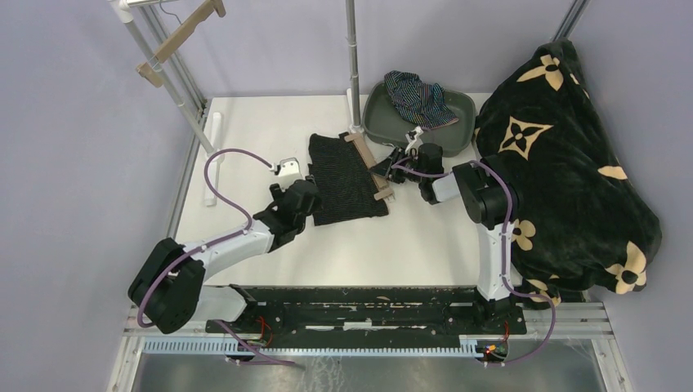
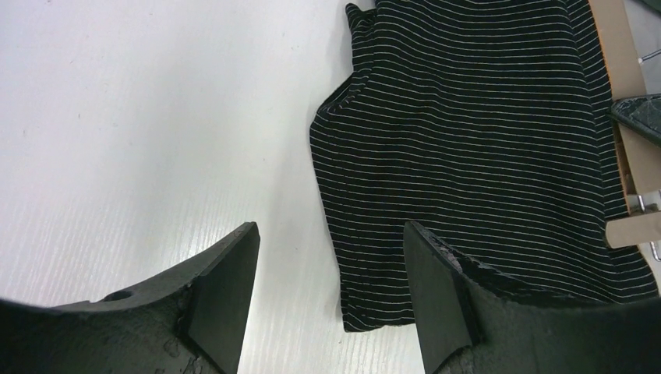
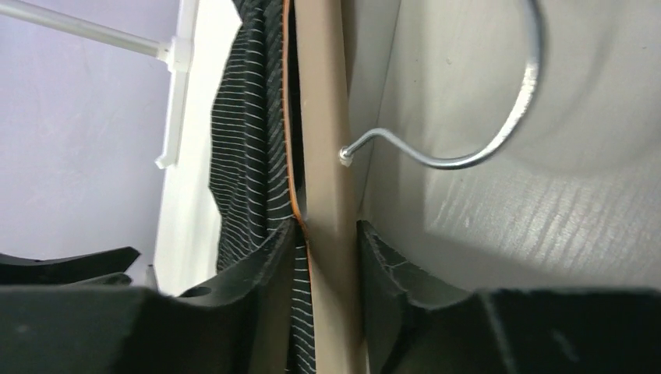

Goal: Clip the underwear to the hanger
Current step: Adjust the underwear on the hanger.

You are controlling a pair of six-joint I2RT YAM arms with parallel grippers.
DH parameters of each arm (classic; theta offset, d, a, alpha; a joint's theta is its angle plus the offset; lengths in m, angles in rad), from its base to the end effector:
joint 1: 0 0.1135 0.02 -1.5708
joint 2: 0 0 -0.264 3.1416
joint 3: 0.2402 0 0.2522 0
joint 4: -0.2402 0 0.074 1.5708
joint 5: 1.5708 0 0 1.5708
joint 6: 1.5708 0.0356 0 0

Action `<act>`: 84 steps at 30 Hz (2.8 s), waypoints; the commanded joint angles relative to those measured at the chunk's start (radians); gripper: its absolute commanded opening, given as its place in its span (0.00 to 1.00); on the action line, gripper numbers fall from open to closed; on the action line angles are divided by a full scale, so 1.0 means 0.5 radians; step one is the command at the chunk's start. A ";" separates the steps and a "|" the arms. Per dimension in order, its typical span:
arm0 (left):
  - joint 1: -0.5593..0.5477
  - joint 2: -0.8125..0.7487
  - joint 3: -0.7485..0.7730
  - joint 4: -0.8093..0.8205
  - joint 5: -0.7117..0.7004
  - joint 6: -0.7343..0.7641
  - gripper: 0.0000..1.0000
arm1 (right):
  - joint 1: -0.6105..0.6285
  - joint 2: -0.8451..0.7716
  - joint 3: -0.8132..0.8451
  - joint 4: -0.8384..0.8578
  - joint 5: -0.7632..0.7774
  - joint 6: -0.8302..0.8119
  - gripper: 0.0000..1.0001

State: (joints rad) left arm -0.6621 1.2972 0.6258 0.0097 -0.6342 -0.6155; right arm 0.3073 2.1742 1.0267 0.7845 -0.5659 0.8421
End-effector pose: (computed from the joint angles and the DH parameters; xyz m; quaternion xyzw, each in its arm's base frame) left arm 0.2171 -0.1425 0.1992 -0.1170 0.8566 -0.0238 0.5019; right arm 0.3968 0.1460 0.0952 0.0559 0.8042 0.4893 0.3328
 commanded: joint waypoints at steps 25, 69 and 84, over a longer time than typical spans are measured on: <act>0.276 0.278 0.355 0.589 0.533 0.141 0.81 | -0.013 -0.714 -0.508 0.427 -0.085 0.036 0.01; 0.877 1.400 0.528 2.572 2.265 -0.771 0.95 | -0.013 -1.632 -0.625 -0.279 -0.126 -0.173 0.01; 0.882 1.582 0.690 2.831 2.350 -1.124 0.92 | -0.014 -1.668 -0.624 -0.273 -0.129 -0.135 0.00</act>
State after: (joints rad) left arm -0.2222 2.0670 0.9401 1.3300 0.5091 -1.0981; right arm 0.3004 1.3865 0.7017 0.5770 -0.6113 0.7597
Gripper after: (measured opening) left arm 0.935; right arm 0.204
